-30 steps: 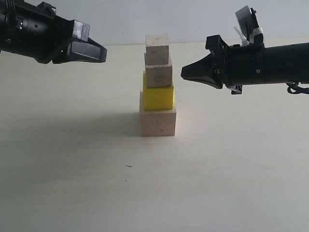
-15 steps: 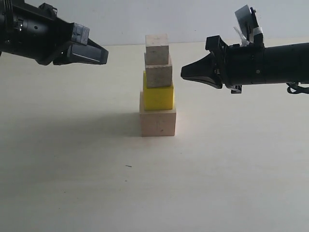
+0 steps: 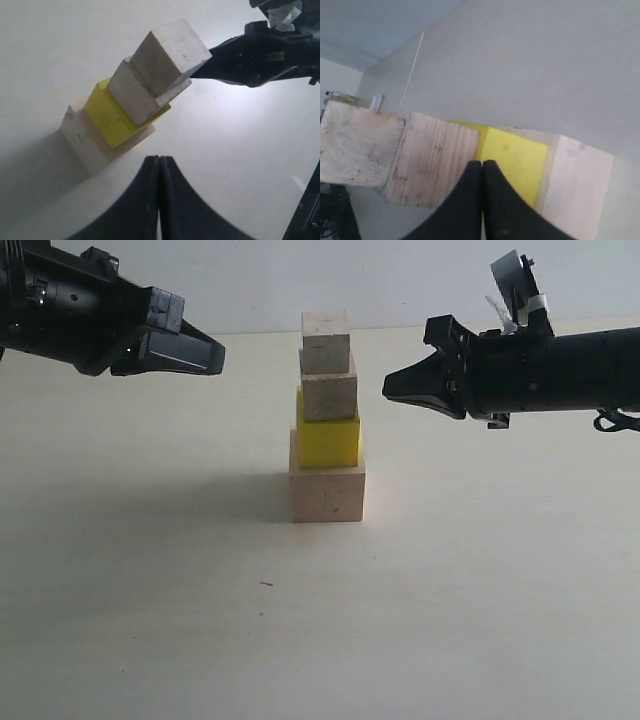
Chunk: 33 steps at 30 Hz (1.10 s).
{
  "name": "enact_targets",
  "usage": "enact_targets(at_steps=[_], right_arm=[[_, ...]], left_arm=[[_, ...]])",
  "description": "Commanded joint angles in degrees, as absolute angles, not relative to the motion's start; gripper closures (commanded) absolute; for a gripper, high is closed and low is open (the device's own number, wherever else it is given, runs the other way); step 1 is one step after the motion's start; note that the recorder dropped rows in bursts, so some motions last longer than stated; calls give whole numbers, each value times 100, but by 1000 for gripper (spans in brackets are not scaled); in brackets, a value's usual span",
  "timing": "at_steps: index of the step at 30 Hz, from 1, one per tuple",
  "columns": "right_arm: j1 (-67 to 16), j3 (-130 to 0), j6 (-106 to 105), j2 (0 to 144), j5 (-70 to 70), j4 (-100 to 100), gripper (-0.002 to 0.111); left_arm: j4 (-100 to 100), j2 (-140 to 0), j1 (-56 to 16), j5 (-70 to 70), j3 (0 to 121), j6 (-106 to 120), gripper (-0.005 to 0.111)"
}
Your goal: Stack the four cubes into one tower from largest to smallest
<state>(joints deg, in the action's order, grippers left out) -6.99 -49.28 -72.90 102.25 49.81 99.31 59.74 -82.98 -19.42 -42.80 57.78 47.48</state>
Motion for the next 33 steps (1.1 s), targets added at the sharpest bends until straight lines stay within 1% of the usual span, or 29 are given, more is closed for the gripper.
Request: enact_targets(at_steps=[1, 4, 10, 15, 20, 33], right_arm=[[-667, -5346, -7366, 10311, 4701, 9995, 108], [-667, -5408, -7008, 10413, 4977, 9743, 108], [-724, -5018, -6996, 10416, 5410, 9995, 108], [-1006, -4891, -7195, 10392, 5258, 9995, 108], [-1006, -4891, -7220, 10392, 5107, 9995, 108], [-1006, -4901, -7289, 10392, 5375, 9995, 108]], left_arm=[[6103, -8271, -1944, -4361, 5766, 4775, 107], [6118, -8271, -1944, -4516, 5766, 4775, 107], [6118, -8271, -1944, -4529, 5766, 4775, 107], [6106, -8271, -1944, -4436, 5766, 4775, 107], [6093, -8271, -1944, -4438, 5766, 4775, 107], [6035, -8271, -1944, -4315, 5766, 4775, 107]])
